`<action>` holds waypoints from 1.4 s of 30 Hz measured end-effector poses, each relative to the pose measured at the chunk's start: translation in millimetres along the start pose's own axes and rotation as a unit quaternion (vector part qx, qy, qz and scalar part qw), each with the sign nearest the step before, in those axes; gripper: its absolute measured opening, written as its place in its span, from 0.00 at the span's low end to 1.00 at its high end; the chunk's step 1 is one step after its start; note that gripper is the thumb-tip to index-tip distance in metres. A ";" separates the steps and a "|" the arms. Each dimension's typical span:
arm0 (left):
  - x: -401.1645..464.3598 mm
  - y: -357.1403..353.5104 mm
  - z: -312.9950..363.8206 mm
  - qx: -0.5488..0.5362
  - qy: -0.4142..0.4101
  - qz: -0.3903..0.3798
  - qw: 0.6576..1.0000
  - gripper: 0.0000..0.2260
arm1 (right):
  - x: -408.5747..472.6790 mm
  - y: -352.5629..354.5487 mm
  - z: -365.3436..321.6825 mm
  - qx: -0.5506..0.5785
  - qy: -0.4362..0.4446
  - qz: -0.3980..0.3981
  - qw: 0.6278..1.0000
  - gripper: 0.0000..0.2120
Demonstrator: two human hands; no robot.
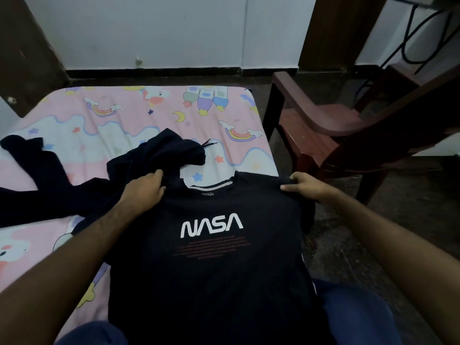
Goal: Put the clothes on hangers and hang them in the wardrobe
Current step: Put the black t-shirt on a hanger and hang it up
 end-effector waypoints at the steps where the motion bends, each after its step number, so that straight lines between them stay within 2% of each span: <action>1: -3.2 -1.5 2.7 0.009 -0.003 -0.001 1.000 0.12 | -4.2 11.8 2.3 -0.127 0.009 0.061 0.990 0.13; 2: -7.1 -3.9 5.3 0.022 -0.009 -0.001 1.000 0.15 | -10.9 22.4 2.9 -0.222 0.010 0.116 0.968 0.14; 4: -17.9 -11.0 7.6 0.079 -0.023 -0.003 0.997 0.26 | -32.0 34.1 -6.8 -0.341 0.036 0.211 0.916 0.15; 6: -34.1 -14.9 10.4 0.131 -0.042 -0.011 0.990 0.34 | -47.3 25.1 -24.3 -0.441 0.093 0.257 0.855 0.17; 7: -43.7 -14.9 9.4 0.139 -0.046 -0.011 0.989 0.36 | -53.2 14.3 -34.0 -0.458 0.125 0.253 0.843 0.20; 10: -77.2 -11.6 -1.7 0.145 -0.042 -0.034 0.988 0.39 | -67.1 -44.5 -62.8 -0.455 0.220 0.142 0.851 0.25; 13: -116.8 -6.3 -28.5 0.154 -0.015 -0.098 0.983 0.28 | -84.1 -111.0 -91.7 -0.449 0.272 0.066 0.849 0.26; 16: -171.0 6.3 -67.9 0.069 0.057 -0.133 0.987 0.18 | -102.4 -172.3 -126.3 -0.394 0.299 0.011 0.869 0.25; 18: -222.4 13.4 -95.8 0.008 0.102 -0.138 0.985 0.15 | -118.9 -217.2 -153.6 -0.368 0.332 -0.018 0.868 0.24; 21: -312.7 11.2 -134.2 -0.070 0.161 -0.152 0.973 0.13 | -151.5 -286.9 -190.9 -0.374 0.396 -0.057 0.837 0.25; 25: -413.9 -6.8 -145.9 -0.114 0.186 -0.208 0.953 0.15 | -193.7 -370.3 -215.5 -0.405 0.440 -0.126 0.792 0.24; 29: -461.6 -22.3 -133.0 -0.127 0.213 -0.205 0.947 0.17 | -230.1 -427.7 -217.4 -0.443 0.447 -0.183 0.755 0.21; 32: -463.7 -26.7 -127.0 -0.090 0.213 -0.164 0.959 0.12 | -243.3 -441.8 -217.9 -0.478 0.460 -0.185 0.725 0.19; 34: -454.4 -8.3 -130.3 -0.081 0.223 -0.108 0.965 0.09 | -242.7 -434.6 -222.0 -0.467 0.457 -0.179 0.736 0.19; 37: -425.7 44.4 -137.5 -0.113 0.222 0.002 0.968 0.08 | -238.8 -412.3 -230.2 -0.386 0.438 -0.187 0.790 0.17; 40: -383.3 111.6 -135.2 -0.112 0.171 0.106 0.973 0.07 | -236.6 -386.7 -240.6 -0.273 0.410 -0.202 0.847 0.16; 42: -356.2 159.4 -126.4 -0.141 0.131 0.177 0.965 0.07 | -234.7 -374.4 -245.8 -0.191 0.377 -0.218 0.880 0.18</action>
Point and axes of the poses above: each hand's wrist, its own x-axis towards the middle knuckle, its own y-axis out of the back of the hand, z = x × y, the point moved 10 cm from there along x, towards the middle knuckle, and after that the axes turned 5 degrees about -y, right-handed, at the moved point
